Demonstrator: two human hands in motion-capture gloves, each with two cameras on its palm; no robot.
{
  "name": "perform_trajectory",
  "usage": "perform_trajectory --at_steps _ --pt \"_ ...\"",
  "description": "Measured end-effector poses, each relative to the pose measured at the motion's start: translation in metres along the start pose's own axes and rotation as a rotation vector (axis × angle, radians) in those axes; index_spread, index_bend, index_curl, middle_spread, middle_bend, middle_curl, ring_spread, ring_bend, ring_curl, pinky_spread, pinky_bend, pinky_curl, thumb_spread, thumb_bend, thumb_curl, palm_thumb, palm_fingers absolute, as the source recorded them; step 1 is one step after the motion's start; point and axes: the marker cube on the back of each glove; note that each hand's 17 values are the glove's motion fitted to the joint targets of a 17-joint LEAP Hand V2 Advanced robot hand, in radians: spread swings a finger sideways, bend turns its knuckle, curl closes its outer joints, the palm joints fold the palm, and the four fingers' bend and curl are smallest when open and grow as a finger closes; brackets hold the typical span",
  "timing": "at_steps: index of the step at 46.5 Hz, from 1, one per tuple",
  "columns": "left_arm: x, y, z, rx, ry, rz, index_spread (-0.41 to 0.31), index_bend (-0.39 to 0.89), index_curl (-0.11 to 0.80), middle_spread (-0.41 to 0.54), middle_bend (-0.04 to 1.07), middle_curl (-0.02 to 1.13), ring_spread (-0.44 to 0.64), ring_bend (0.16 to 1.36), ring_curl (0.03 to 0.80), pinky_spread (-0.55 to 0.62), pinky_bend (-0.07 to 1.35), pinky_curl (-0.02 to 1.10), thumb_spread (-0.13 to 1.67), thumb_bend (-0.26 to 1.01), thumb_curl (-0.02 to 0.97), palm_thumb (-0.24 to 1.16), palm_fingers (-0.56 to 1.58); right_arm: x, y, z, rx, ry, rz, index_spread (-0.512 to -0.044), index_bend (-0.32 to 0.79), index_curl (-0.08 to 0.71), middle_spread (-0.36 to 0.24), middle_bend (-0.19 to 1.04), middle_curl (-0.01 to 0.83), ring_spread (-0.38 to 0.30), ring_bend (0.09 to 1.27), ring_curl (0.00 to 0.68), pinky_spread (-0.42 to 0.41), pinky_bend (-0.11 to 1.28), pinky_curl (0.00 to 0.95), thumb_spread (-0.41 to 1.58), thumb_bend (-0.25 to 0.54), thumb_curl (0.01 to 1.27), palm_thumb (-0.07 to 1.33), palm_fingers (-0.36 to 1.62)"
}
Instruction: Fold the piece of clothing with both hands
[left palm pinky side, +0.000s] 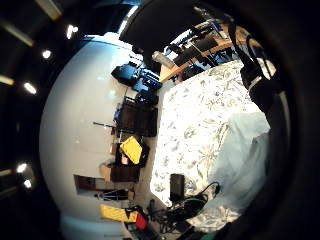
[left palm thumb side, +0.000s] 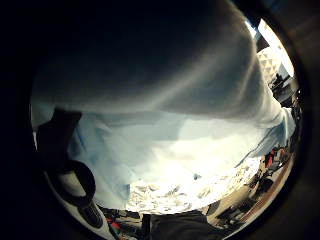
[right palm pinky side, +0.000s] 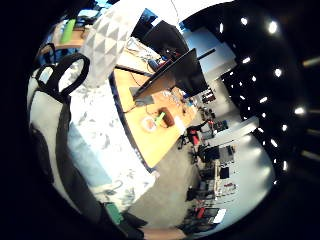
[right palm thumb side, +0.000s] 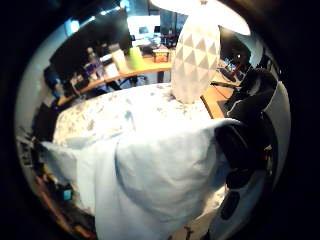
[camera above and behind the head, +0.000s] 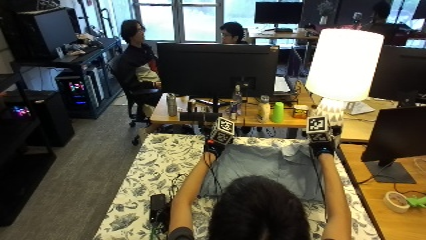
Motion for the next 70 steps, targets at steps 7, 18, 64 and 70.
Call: perform_trajectory --at_steps 7,18,64,70 --pt "0.001 -0.019 0.034 -0.098 0.156 -0.068 -0.316 0.22 0.568 -0.332 0.44 0.64 -0.34 0.31 0.428 -0.29 0.19 0.39 1.45 0.00 0.124 0.33 1.17 -0.012 -0.006 0.008 0.033 -0.119 0.076 -0.276 0.18 0.456 -0.208 0.52 0.484 -0.229 0.72 0.465 -0.291 0.58 0.452 1.06 -0.015 0.27 0.98 1.37" --pt "0.008 -0.024 0.072 -0.227 0.142 -0.100 -0.318 0.21 0.571 -0.337 0.45 0.65 -0.34 0.31 0.432 -0.29 0.18 0.39 1.44 -0.01 0.120 0.31 1.18 -0.039 -0.007 -0.007 0.163 -0.294 0.092 -0.275 0.19 0.456 -0.203 0.52 0.484 -0.229 0.71 0.466 -0.281 0.58 0.454 1.06 -0.014 0.27 0.99 1.37" --pt "0.038 0.020 -0.009 -0.181 0.209 -0.037 -0.106 0.12 0.307 -0.086 0.16 0.42 -0.14 0.55 0.441 -0.06 0.43 0.43 1.40 -0.01 0.200 0.40 0.54 -0.019 0.015 -0.030 0.148 -0.044 -0.134 -0.286 0.10 0.297 -0.168 0.27 0.446 -0.208 0.54 0.423 -0.241 0.52 0.411 1.49 -0.015 0.11 0.56 1.10" --pt "0.035 0.032 -0.027 -0.199 0.217 0.007 -0.103 0.13 0.306 -0.068 0.15 0.40 -0.12 0.55 0.428 -0.04 0.42 0.43 1.40 -0.01 0.201 0.38 0.53 -0.017 0.022 -0.047 0.180 -0.090 -0.132 -0.288 0.11 0.289 -0.164 0.28 0.452 -0.190 0.47 0.413 -0.206 0.47 0.401 1.51 -0.013 0.10 0.51 1.05"
